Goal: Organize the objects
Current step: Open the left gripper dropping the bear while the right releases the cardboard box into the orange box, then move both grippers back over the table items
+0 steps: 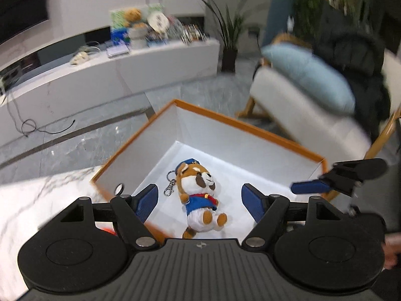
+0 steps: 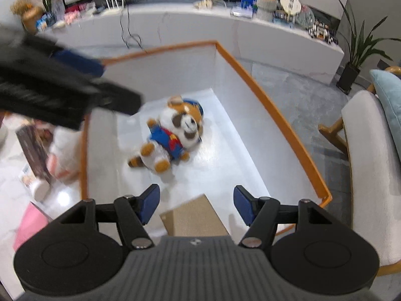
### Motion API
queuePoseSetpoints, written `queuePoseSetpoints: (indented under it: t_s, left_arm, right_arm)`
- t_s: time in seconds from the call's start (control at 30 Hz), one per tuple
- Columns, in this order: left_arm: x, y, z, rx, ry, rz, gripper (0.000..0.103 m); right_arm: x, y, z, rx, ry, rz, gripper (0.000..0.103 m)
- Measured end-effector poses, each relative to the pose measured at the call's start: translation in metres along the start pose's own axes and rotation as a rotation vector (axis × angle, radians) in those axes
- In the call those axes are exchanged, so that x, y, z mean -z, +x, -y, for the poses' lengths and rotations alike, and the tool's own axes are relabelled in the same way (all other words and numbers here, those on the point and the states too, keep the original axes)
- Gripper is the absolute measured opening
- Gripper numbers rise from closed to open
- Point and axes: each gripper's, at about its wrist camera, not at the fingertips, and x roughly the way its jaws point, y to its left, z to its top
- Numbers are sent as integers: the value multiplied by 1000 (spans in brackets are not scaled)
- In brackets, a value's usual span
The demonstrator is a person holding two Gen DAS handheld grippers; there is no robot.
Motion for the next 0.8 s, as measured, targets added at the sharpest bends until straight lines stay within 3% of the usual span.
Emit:
queuePoseSetpoints:
  t_s: [0.17, 0.3, 0.5, 0.67, 0.8]
  left_arm:
    - [51, -49, -26, -1, -62, 88, 88]
    - [89, -70, -52, -1, -173, 81, 88]
    - [139, -90, -70, -43, -246, 59, 88]
    - [166, -111, -64, -73, -203, 38, 88]
    - [178, -115, -63, -25, -215, 30, 88]
  right_arm:
    - [-9, -19, -12, -93, 2, 139, 67]
    - [-8, -33, -36, -156, -32, 202, 67]
    - [3, -30, -81, -210, -91, 200, 67]
    - [30, -30, -114, -252, -201, 173, 67]
    - [48, -24, -122, -254, -262, 134, 69]
